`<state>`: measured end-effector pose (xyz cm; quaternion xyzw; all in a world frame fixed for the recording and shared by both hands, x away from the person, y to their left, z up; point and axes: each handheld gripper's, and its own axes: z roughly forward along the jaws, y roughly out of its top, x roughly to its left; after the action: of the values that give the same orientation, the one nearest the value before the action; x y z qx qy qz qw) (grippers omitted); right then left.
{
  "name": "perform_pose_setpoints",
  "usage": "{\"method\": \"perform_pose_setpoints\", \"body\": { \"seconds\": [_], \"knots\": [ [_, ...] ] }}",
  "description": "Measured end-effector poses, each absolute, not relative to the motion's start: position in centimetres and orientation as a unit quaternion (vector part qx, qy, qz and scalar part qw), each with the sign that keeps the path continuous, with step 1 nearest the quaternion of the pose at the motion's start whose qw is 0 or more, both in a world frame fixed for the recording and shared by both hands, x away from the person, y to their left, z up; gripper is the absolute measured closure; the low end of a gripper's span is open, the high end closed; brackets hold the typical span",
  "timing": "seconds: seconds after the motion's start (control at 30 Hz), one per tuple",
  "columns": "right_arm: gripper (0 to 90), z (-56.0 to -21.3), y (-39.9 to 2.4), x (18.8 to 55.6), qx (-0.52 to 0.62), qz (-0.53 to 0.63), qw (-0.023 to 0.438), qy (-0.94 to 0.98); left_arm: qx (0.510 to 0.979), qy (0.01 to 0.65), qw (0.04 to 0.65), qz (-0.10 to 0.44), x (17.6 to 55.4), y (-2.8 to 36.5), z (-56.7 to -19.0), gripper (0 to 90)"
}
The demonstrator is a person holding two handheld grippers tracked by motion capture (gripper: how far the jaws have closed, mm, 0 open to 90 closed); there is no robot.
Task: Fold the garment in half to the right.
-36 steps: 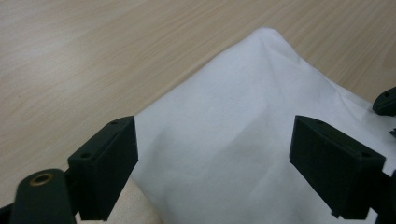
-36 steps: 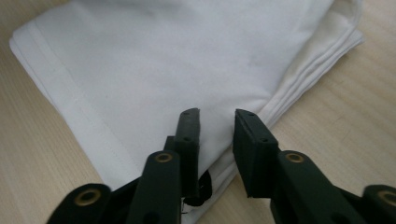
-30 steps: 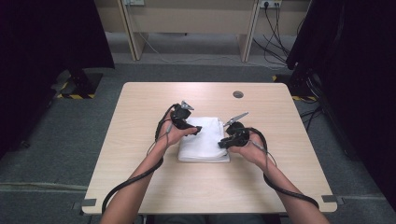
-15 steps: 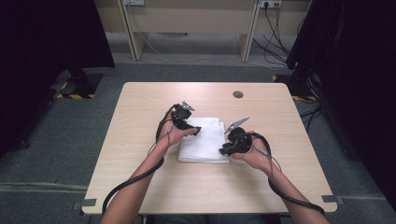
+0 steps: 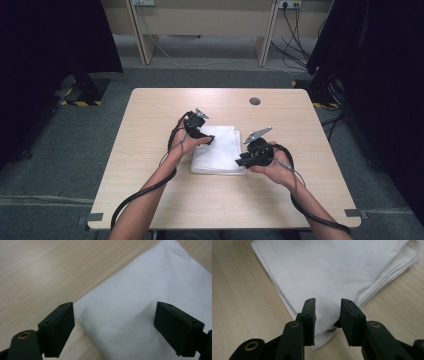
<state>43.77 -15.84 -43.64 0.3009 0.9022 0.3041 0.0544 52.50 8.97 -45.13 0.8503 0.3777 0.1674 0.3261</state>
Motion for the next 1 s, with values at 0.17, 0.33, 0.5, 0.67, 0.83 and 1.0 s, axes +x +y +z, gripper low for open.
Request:
{"method": "perform_pose_setpoints", "body": {
  "seconds": [0.17,0.33,0.5,0.67,0.83,1.0],
  "knots": [
    [64.4,-44.5,-15.8,43.6,0.303,0.303,0.057,0.902,0.851,0.381,0.322,0.164,52.7,8.8,-45.7,16.2],
    [64.7,-45.2,-15.7,43.8,0.310,0.309,0.059,0.897,0.850,0.383,0.321,0.166,52.9,8.9,-45.9,16.2],
    [64.7,-45.5,-15.4,44.1,0.318,0.320,0.062,0.890,0.847,0.389,0.318,0.172,53.2,9.3,-45.9,16.4],
    [64.6,-45.5,-14.8,44.6,0.320,0.323,0.066,0.888,0.841,0.395,0.321,0.184,53.1,10.0,-45.3,16.5],
    [62.7,-45.0,-14.8,44.7,0.322,0.332,0.069,0.884,0.841,0.376,0.342,0.184,50.8,10.7,-43.7,16.4],
    [62.0,-44.4,-15.1,44.6,0.322,0.339,0.074,0.881,0.855,0.362,0.330,0.171,47.6,11.7,-44.0,16.6]
  ]
}}
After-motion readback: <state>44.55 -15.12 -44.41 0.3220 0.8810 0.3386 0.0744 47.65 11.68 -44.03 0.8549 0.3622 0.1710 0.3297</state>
